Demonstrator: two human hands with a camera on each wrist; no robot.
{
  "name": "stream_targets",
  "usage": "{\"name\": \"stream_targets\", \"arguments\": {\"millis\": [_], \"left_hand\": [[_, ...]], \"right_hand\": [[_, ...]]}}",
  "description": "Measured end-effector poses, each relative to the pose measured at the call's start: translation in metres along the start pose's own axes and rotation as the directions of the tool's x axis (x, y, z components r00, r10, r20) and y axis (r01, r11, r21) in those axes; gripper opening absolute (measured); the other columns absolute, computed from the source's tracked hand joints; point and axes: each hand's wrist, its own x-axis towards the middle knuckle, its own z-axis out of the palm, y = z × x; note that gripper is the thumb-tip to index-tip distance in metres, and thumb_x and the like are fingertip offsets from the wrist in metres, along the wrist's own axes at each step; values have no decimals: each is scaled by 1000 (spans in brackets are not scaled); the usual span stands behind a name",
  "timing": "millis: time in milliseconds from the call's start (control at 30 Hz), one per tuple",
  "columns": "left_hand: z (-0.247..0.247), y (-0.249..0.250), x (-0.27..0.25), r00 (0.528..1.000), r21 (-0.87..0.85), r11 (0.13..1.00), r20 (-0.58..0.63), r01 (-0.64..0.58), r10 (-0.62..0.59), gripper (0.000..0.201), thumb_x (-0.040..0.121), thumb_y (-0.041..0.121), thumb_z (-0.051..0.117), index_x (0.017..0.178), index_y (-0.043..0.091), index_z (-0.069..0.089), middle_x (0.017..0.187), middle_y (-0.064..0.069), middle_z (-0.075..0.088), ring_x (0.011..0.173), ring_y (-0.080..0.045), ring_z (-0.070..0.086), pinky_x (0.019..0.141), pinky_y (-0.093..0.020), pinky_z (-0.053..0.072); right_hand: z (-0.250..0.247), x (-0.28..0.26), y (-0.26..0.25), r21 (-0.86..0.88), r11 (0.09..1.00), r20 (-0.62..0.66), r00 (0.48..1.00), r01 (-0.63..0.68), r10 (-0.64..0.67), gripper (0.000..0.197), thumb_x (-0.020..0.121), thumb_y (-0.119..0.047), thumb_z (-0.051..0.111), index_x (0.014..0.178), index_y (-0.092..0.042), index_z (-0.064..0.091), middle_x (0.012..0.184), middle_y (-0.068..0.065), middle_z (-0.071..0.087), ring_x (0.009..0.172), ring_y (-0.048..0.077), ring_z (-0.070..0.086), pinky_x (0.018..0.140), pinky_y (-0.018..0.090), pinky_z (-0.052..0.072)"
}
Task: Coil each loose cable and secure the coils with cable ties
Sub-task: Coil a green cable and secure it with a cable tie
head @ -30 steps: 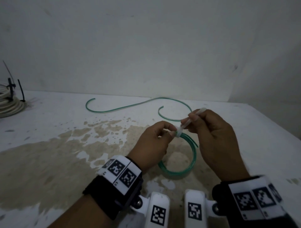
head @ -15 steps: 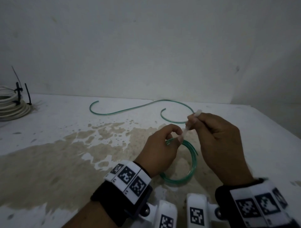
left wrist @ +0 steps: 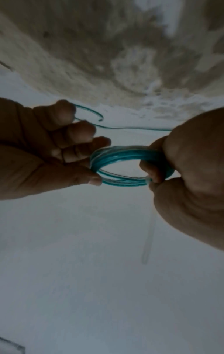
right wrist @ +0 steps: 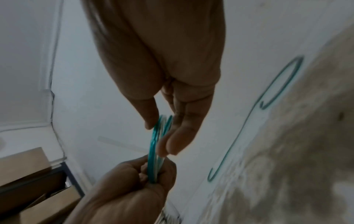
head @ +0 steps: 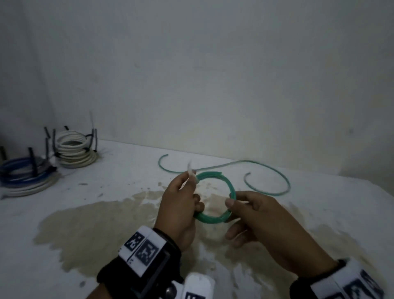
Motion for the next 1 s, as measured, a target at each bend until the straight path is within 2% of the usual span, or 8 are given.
{"name": "stream_targets", "arguments": {"millis": [100, 167, 267, 433, 567, 800, 867, 1000], "left_hand": [[-38, 27, -3, 999, -54, 999, -43, 6, -8, 16, 98, 12, 47, 105, 13, 62, 71, -3, 48, 56, -11, 44, 49, -21, 45], [-71, 44, -6, 996, 64, 998, -82, -26, 31, 19, 96, 10, 50, 104, 19, 66, 74, -4, 61, 65, -14, 57, 61, -26, 53], [-127, 74, -10, 985, 228, 972, -143, -65, 100, 20, 93, 15, 57, 105, 26, 69, 81, 3, 72, 70, -10, 66, 61, -25, 56], [-210, 117, -18, 962, 270, 961, -242, -60, 128, 24, 88, 18, 63, 110, 14, 70, 96, -12, 73, 75, -18, 62, 61, -24, 54], [-254, 149, -14, 930, 225, 964, -303, -143, 209, 22, 89, 11, 60, 109, 9, 68, 98, -13, 73, 77, -18, 66, 65, -24, 57], [-292, 227, 34, 844, 189, 925, -379, -331, 379, 22, 91, 4, 57, 112, 1, 60, 89, -9, 69, 69, -12, 66, 60, -22, 58], [-306, 246, 55, 807, 181, 916, -435, -357, 400, 24, 92, 6, 57, 116, 1, 58, 96, -11, 68, 77, -16, 65, 63, -22, 58], [-336, 254, 94, 768, 170, 928, -522, -333, 371, 14, 94, 5, 55, 108, 4, 58, 81, -7, 63, 68, -13, 60, 54, -19, 55]], "right_hand": [[37, 16, -10, 54, 998, 67, 997, 41, -44, 15, 93, -15, 57, 101, -5, 66, 71, 14, 66, 58, 24, 64, 55, 33, 54], [64, 30, -16, 84, 996, 103, 993, 42, -50, 16, 94, -13, 55, 98, -3, 67, 67, 15, 64, 56, 23, 61, 56, 33, 54], [110, 47, -28, 128, 992, 193, 981, 4, -29, 19, 94, -13, 54, 91, -1, 68, 69, 20, 62, 53, 22, 58, 54, 32, 53], [193, 68, -45, 177, 984, 334, 941, -9, -52, 18, 94, -11, 53, 92, -1, 68, 68, 14, 64, 51, 19, 55, 52, 31, 52], [252, 82, -63, 232, 973, 394, 916, -15, -80, 16, 92, -11, 56, 93, 0, 67, 70, 13, 62, 50, 19, 55, 52, 31, 53], [313, 116, -111, 346, 932, 340, 910, 112, -236, 19, 91, -21, 60, 88, -3, 65, 79, 11, 63, 61, 19, 63, 55, 28, 53], [320, 124, -117, 349, 927, 304, 920, 135, -248, 18, 92, -21, 59, 86, -5, 64, 82, 11, 62, 61, 19, 63, 53, 28, 51], [321, 130, -104, 288, 940, 287, 920, 182, -266, 19, 94, -18, 56, 85, -4, 66, 79, 9, 64, 64, 19, 63, 56, 31, 51]]}}
